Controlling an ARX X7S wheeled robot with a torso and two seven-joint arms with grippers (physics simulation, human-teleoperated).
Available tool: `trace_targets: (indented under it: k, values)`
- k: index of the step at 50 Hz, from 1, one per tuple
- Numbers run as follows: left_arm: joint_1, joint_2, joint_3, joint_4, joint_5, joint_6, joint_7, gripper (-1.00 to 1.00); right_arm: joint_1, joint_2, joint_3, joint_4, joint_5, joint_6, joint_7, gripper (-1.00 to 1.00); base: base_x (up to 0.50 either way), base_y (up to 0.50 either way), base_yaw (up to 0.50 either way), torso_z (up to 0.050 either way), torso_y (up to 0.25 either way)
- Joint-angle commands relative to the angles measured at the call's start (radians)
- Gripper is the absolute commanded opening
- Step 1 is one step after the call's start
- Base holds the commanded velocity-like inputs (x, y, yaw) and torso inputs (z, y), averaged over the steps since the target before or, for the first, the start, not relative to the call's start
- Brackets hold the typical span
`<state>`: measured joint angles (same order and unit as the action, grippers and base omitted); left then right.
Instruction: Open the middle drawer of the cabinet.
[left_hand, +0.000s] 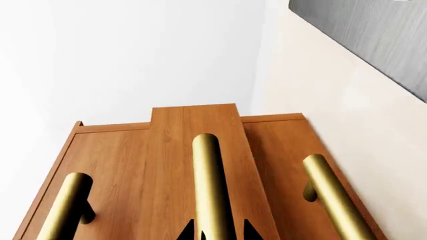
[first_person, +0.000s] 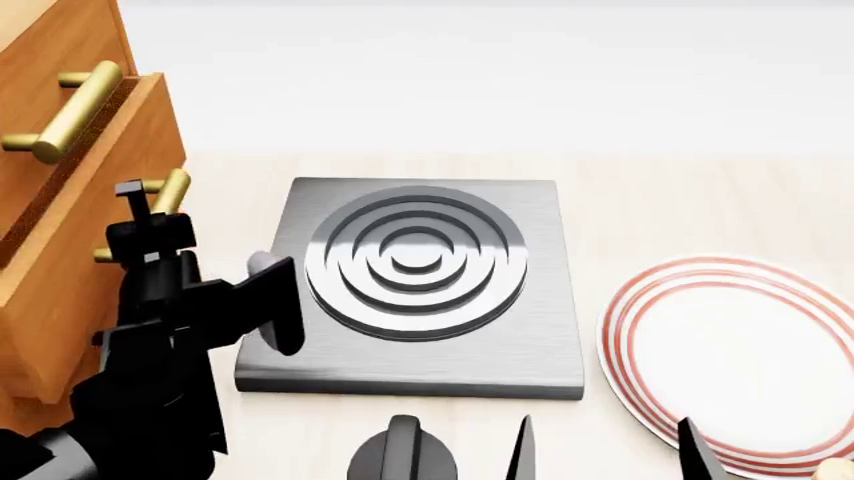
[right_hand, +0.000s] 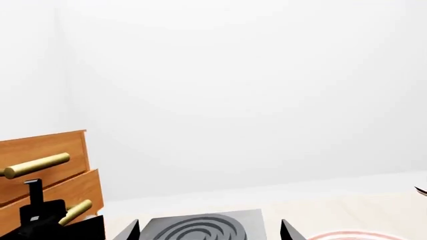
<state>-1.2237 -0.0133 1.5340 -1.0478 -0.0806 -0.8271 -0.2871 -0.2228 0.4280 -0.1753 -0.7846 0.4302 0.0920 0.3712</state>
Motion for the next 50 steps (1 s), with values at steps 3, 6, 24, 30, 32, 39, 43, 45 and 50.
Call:
trace_targets:
  k: [3, 6, 24, 30, 32, 39, 43, 45, 50]
  values:
    - [-0.008, 0.013, 0.027, 0.080, -0.016, 0.031, 0.016, -1.00, -0.001, 0.004, -0.001, -0.003, 0.002, -0.003, 0.004, 1.00, 0.01, 0.00, 0.00, 0.000, 0.000]
    - [-0.009, 0.013, 0.028, 0.087, -0.013, 0.033, 0.018, -1.00, 0.000, 0.005, -0.001, -0.003, 0.004, -0.003, 0.005, 1.00, 0.00, 0.00, 0.00, 0.000, 0.000]
    - [-0.009, 0.013, 0.030, 0.128, 0.009, 0.031, 0.020, -1.00, 0.001, 0.011, 0.002, -0.001, 0.011, -0.008, 0.010, 1.00, 0.01, 0.00, 0.00, -0.001, 0.000]
    - [-0.005, 0.013, 0.032, 0.149, 0.020, 0.024, 0.022, -1.00, -0.002, 0.014, 0.004, -0.004, 0.014, -0.011, 0.012, 1.00, 0.00, 0.00, 0.00, 0.000, 0.000]
    - [-0.003, 0.013, 0.032, 0.157, 0.022, 0.022, 0.022, -1.00, -0.002, 0.015, 0.003, -0.005, 0.015, -0.010, 0.013, 1.00, 0.00, 0.00, 0.00, 0.000, 0.000]
    - [0.000, 0.013, 0.032, 0.179, 0.029, 0.016, 0.024, -1.00, -0.003, 0.017, 0.002, -0.006, 0.015, -0.012, 0.014, 1.00, 0.00, 0.00, 0.00, 0.000, 0.000]
    - [0.000, 0.013, 0.033, 0.194, 0.033, 0.009, 0.026, -1.00, -0.002, 0.018, 0.001, -0.005, 0.015, -0.013, 0.014, 1.00, 0.00, 0.00, 0.00, 0.000, 0.000]
    - [0.000, 0.013, 0.033, 0.199, 0.037, 0.009, 0.029, -1.00, -0.002, 0.018, 0.001, -0.005, 0.016, -0.014, 0.014, 1.00, 0.00, 0.00, 0.00, 0.000, 0.000]
    - [0.000, 0.013, 0.033, 0.216, 0.041, 0.005, 0.027, -1.00, -0.001, 0.019, -0.004, -0.004, 0.014, -0.016, 0.013, 1.00, 0.00, 0.00, 0.00, 0.000, 0.002]
